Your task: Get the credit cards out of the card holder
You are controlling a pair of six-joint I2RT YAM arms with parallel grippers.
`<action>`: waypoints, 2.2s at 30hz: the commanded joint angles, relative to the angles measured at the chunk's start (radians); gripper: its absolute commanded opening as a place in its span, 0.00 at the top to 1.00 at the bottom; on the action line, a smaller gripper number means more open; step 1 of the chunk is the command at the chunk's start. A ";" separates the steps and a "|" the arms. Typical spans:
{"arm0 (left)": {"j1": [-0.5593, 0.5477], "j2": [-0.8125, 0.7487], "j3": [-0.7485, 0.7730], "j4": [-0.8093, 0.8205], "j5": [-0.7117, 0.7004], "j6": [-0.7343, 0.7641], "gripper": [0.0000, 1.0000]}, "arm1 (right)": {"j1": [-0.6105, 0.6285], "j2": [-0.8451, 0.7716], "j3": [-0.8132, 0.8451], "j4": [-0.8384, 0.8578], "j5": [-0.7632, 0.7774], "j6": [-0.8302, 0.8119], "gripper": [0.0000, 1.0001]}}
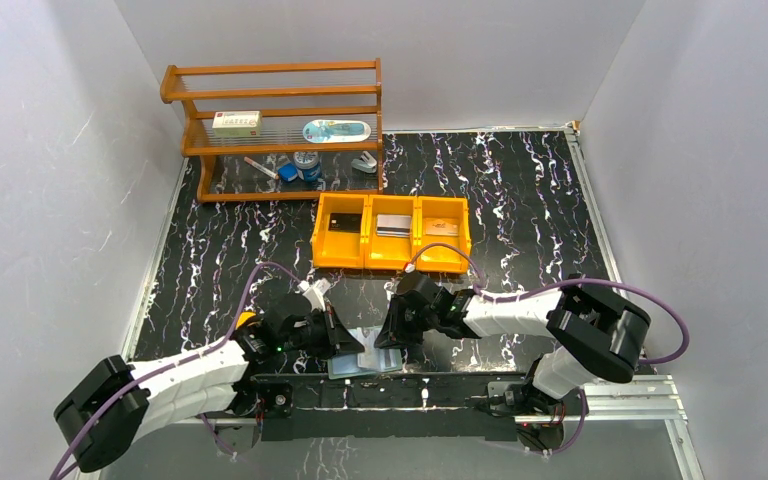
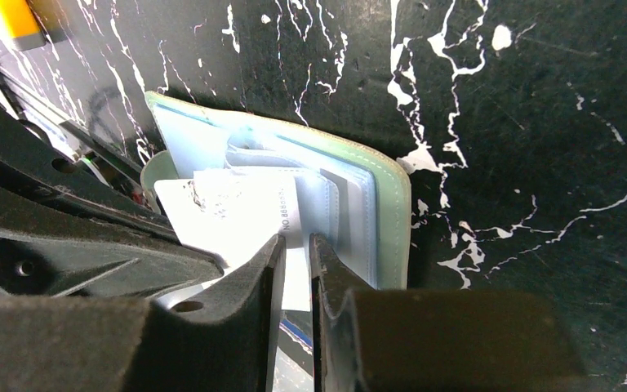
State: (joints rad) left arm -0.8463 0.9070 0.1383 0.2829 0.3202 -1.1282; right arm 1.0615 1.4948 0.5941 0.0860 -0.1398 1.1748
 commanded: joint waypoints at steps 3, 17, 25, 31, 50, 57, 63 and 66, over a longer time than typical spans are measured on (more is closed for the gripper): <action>0.003 -0.034 0.055 -0.096 -0.029 0.048 1.00 | 0.000 0.052 -0.016 -0.148 0.084 -0.040 0.74; 0.003 -0.090 0.130 -0.326 -0.111 0.122 0.98 | 0.000 0.056 -0.003 -0.160 0.093 -0.047 0.74; 0.002 -0.102 0.148 -0.351 -0.140 0.128 1.00 | -0.001 0.032 0.028 -0.139 0.073 -0.077 0.73; 0.003 -0.074 0.157 -0.321 -0.120 0.130 1.00 | 0.005 -0.062 0.098 -0.071 0.024 -0.155 0.71; 0.003 -0.084 0.288 -0.563 -0.256 0.210 1.00 | 0.011 0.041 0.069 -0.134 0.092 -0.066 0.69; 0.003 -0.125 0.359 -0.647 -0.329 0.257 1.00 | 0.010 -0.049 0.082 -0.104 0.112 -0.119 0.65; 0.004 -0.114 0.403 -0.657 -0.354 0.320 1.00 | 0.008 -0.150 0.149 -0.286 0.280 -0.153 0.52; 0.017 -0.075 0.456 -0.673 -0.348 0.381 1.00 | -0.001 -0.208 0.145 -0.329 0.349 -0.164 0.44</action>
State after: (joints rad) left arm -0.8444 0.8040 0.5098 -0.3550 -0.0032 -0.8406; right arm 1.0706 1.3670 0.6968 -0.1425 0.0654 1.0424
